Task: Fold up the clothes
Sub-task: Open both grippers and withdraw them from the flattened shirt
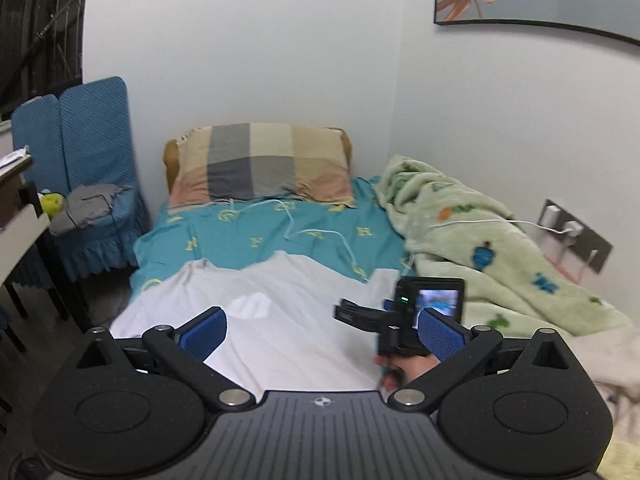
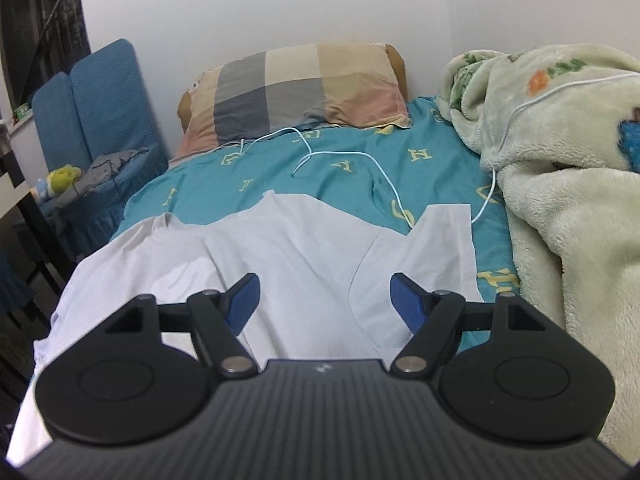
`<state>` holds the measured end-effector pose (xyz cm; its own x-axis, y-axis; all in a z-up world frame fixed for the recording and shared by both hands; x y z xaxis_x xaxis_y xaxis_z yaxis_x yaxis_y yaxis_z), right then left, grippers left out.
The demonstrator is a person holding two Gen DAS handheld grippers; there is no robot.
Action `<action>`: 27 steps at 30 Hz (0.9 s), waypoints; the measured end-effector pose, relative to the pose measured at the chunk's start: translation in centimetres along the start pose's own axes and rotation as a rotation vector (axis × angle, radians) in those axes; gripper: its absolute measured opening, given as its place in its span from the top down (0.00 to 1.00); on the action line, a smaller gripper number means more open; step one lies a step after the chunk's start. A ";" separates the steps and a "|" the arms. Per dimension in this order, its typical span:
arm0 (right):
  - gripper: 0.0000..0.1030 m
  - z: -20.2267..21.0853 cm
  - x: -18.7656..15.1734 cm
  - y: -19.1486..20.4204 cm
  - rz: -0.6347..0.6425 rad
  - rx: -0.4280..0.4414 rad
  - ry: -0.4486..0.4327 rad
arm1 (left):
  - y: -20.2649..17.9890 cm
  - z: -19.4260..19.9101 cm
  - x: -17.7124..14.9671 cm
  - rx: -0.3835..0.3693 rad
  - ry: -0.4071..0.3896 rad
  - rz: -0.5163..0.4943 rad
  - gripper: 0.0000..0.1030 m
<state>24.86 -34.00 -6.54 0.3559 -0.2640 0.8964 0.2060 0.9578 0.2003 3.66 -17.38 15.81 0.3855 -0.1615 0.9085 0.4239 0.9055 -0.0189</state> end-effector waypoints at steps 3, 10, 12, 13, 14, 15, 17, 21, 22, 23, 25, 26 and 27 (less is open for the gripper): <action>0.28 0.0 0.1 -0.2 -0.026 0.004 0.001 | -0.2 0.5 -0.3 -0.007 0.007 -0.013 0.00; 0.28 -0.2 -0.1 -0.7 -0.031 -0.021 0.008 | 1.2 -0.6 -2.1 -0.080 0.076 0.059 0.00; 0.28 -0.3 -0.3 -0.8 -0.038 -0.023 0.016 | 2.1 -1.1 -2.6 -0.049 0.047 0.058 0.00; 0.28 -0.4 -0.3 -0.8 -0.033 -0.023 0.021 | 2.7 -1.6 -2.9 -0.027 0.040 0.062 0.00; 0.28 -0.4 -0.4 -0.8 -0.030 -0.023 0.023 | 3.8 -2.8 -3.4 -0.005 0.044 0.076 0.00; 0.28 -0.4 -0.5 -0.9 -0.033 -0.023 0.022 | 4.8 -3.5 -4.0 0.011 0.035 0.087 0.00; 0.28 -0.5 -0.6 -1.1 -0.040 -0.023 0.020 | 6.3 -5.3 -5.3 0.050 0.031 0.087 0.00; 0.28 -0.9 -0.9 -1.7 -0.060 -0.025 0.030 | 8.9 -8.8 -8.0 0.099 0.050 0.115 0.00; 0.28 -1.0 -1.0 -1.8 -0.062 -0.027 0.033 | 9.5 -9.7 -8.6 0.107 0.060 0.125 0.00; 0.28 -1.1 -1.2 -1.9 -0.064 -0.029 0.036 | 10.2 -10.7 -9.2 0.116 0.070 0.135 0.00; 0.28 -1.4 -1.3 -2.1 -0.063 -0.032 0.040 | 11.0 -12.3 -10.1 0.134 0.077 0.137 0.00; 0.28 -1.5 -1.4 -2.3 -0.064 -0.034 0.041 | 11.5 -13.3 -10.6 0.144 0.078 0.132 0.00; 0.28 -1.7 -1.5 -2.4 -0.066 -0.037 0.043 | 11.9 -14.0 -10.9 0.151 0.082 0.128 0.00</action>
<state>25.36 -36.10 -9.07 0.3791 -0.3317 0.8639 0.2636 0.9336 0.2428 15.96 -10.37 -0.20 0.4965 -0.0675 0.8654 0.2423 0.9681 -0.0635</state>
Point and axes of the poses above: each gripper's, at about its wrist camera, not at the fingertips, and z roughly against the way its jaws point, y to its left, x to its top, the point moved 2 cm from there along -z, roughly the way its jaws point, and after that the axes turned 9 degrees about -y, right-handed, at the moved point
